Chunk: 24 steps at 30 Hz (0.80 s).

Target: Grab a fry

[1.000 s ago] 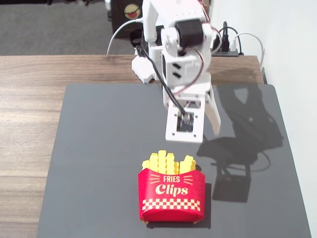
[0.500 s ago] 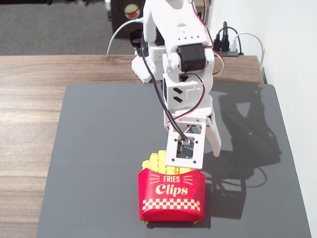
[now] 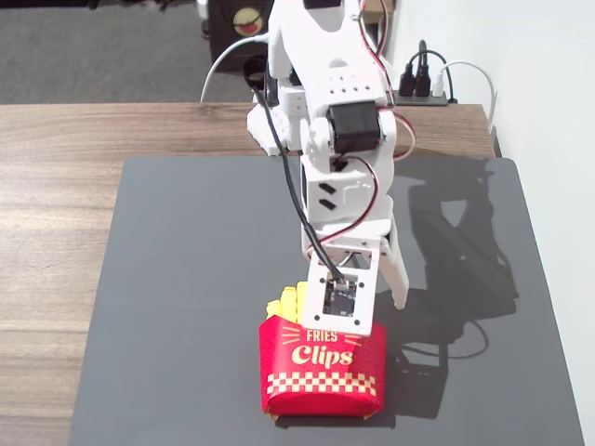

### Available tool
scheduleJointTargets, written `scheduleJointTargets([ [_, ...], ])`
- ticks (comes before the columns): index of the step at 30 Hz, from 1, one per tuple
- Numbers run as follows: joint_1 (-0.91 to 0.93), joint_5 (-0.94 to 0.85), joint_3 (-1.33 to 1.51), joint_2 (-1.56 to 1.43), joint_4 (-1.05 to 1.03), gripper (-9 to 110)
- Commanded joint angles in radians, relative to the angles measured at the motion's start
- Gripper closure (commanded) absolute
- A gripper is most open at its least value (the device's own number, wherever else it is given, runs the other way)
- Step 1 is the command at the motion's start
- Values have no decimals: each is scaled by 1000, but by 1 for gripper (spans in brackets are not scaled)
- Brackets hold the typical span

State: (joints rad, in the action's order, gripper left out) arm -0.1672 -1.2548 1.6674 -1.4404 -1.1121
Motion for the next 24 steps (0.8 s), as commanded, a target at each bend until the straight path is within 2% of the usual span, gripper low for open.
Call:
scheduleJointTargets([
  [1, 3, -5, -46, 0, 15, 75],
  [8, 0, 0, -52, 15, 25, 81],
  [14, -3, 5, -54, 17, 29, 92],
  [24, -11, 14, -54, 37, 51, 100],
])
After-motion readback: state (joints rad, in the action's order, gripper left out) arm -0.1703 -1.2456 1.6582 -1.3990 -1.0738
